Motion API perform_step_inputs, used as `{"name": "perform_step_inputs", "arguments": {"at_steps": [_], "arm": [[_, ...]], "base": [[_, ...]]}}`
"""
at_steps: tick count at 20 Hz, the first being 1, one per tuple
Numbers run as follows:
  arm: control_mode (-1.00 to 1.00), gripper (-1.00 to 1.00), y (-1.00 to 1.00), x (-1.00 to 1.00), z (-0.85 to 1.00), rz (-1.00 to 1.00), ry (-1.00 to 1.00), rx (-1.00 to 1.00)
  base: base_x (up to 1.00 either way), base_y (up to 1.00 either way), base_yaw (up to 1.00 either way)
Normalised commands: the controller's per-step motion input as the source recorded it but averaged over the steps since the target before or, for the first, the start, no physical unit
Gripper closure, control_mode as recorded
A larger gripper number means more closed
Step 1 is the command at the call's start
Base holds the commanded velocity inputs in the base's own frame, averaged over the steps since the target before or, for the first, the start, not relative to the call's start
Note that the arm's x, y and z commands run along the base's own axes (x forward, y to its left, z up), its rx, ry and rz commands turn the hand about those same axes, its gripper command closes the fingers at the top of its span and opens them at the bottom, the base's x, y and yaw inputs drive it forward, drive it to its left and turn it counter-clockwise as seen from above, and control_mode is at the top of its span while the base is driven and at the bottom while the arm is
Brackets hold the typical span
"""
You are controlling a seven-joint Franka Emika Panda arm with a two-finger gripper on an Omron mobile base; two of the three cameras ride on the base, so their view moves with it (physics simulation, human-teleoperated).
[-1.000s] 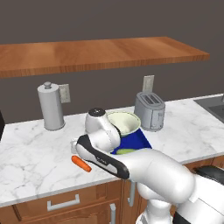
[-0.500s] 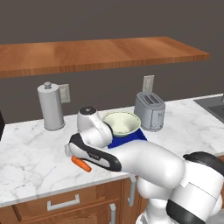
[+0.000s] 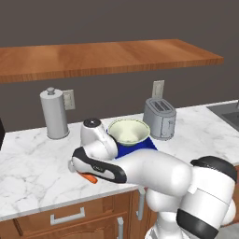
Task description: Place the two vegetables and bowl onto the tray for setting up a vegetable dip station.
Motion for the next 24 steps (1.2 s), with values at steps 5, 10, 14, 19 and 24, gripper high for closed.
{"name": "perform_step_inputs", "arguments": {"at_steps": [5, 10, 14, 19, 24], "arm": [[-1.00, -1.00, 0.00, 0.11, -0.23, 0.08, -0.01, 0.00], [-1.00, -1.00, 0.00, 0.24, -0.23, 0.04, 0.00, 0.00], [-1.00, -1.00, 0.05, 0.25, -0.19, 0.05, 0.00, 0.00], [-1.00, -1.00, 0.10, 0.21, -0.19, 0.05, 0.00, 0.00], [-1.00, -1.00, 0.16, 0.10, -0.14, 0.06, 0.00, 0.00]], "base": [[0.00, 0.00, 0.00], [0.00, 0.00, 0.00], [0.00, 0.00, 0.00], [0.00, 0.00, 0.00], [0.00, 0.00, 0.00]]}}
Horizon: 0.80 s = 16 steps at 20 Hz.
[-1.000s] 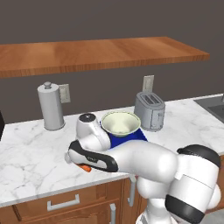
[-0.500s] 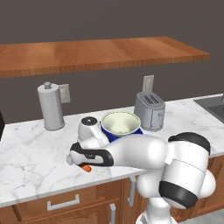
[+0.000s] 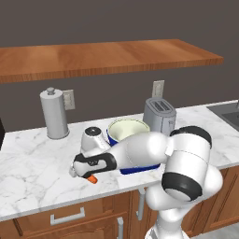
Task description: Place the two vegetables and bowl onto the tray for setting up a vegetable dip station.
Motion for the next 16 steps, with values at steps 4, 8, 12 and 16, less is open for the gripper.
{"name": "perform_step_inputs", "arguments": {"at_steps": [4, 8, 12, 16], "arm": [[-1.00, -1.00, 0.17, 0.02, -0.11, 0.04, 0.00, 0.00], [-1.00, -1.00, 0.15, 0.03, -0.09, 0.03, 0.00, 0.00], [-1.00, 1.00, 0.07, 0.01, -0.12, 0.00, 0.00, 0.00], [-1.00, 1.00, 0.02, 0.04, -0.15, 0.00, 0.02, 0.00]], "base": [[0.00, 0.00, 0.00], [0.00, 0.00, 0.00], [0.00, 0.00, 0.00], [0.00, 0.00, 0.00]]}}
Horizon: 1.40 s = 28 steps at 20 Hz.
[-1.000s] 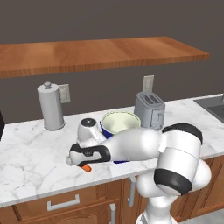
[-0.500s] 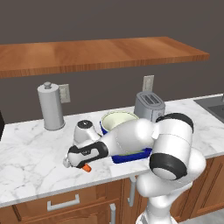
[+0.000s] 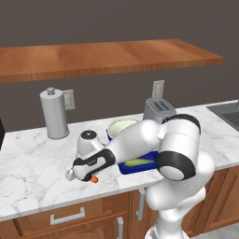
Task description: Place the two vegetables and bowl onto the tray for setting up a vegetable dip station.
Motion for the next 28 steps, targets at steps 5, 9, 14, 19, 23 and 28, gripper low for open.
{"name": "perform_step_inputs", "arguments": {"at_steps": [5, 9, 14, 19, 23, 28], "arm": [[-1.00, 1.00, 0.00, 0.02, -0.07, 0.00, 0.02, 0.00], [-1.00, 1.00, 0.00, -0.01, 0.10, 0.00, 0.00, 0.00], [-1.00, 1.00, -0.01, -0.08, 0.31, 0.02, -0.01, 0.00], [-1.00, 1.00, -0.10, -0.12, 0.33, 0.09, 0.00, 0.00], [-1.00, 1.00, -0.21, -0.15, 0.30, 0.21, -0.01, 0.00], [-1.00, 1.00, -0.28, -0.19, 0.24, 0.31, -0.06, 0.00]], "base": [[0.00, 0.00, 0.00], [0.00, 0.00, 0.00], [0.00, 0.00, 0.00], [0.00, 0.00, 0.00], [0.00, 0.00, 0.00], [0.00, 0.00, 0.00]]}}
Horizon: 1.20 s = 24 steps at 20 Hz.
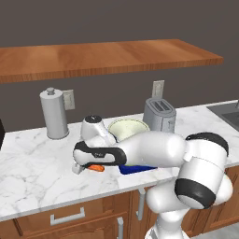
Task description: Place the two vegetables and bowl onto the tray for setting up a vegetable dip station.
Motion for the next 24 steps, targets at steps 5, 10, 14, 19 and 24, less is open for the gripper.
{"name": "perform_step_inputs", "arguments": {"at_steps": [5, 10, 14, 19, 24], "arm": [[-1.00, 1.00, -0.30, -0.16, 0.17, 0.34, -0.11, 0.00], [-1.00, 1.00, -0.31, -0.13, 0.10, 0.25, -0.11, 0.00], [-1.00, 1.00, -0.28, -0.09, 0.10, 0.12, -0.09, 0.00], [-1.00, 1.00, -0.28, -0.03, 0.11, 0.10, -0.07, 0.00], [-1.00, 1.00, -0.29, -0.01, 0.12, 0.09, -0.04, 0.00]], "base": [[0.00, 0.00, 0.00], [0.00, 0.00, 0.00], [0.00, 0.00, 0.00], [0.00, 0.00, 0.00], [0.00, 0.00, 0.00]]}}
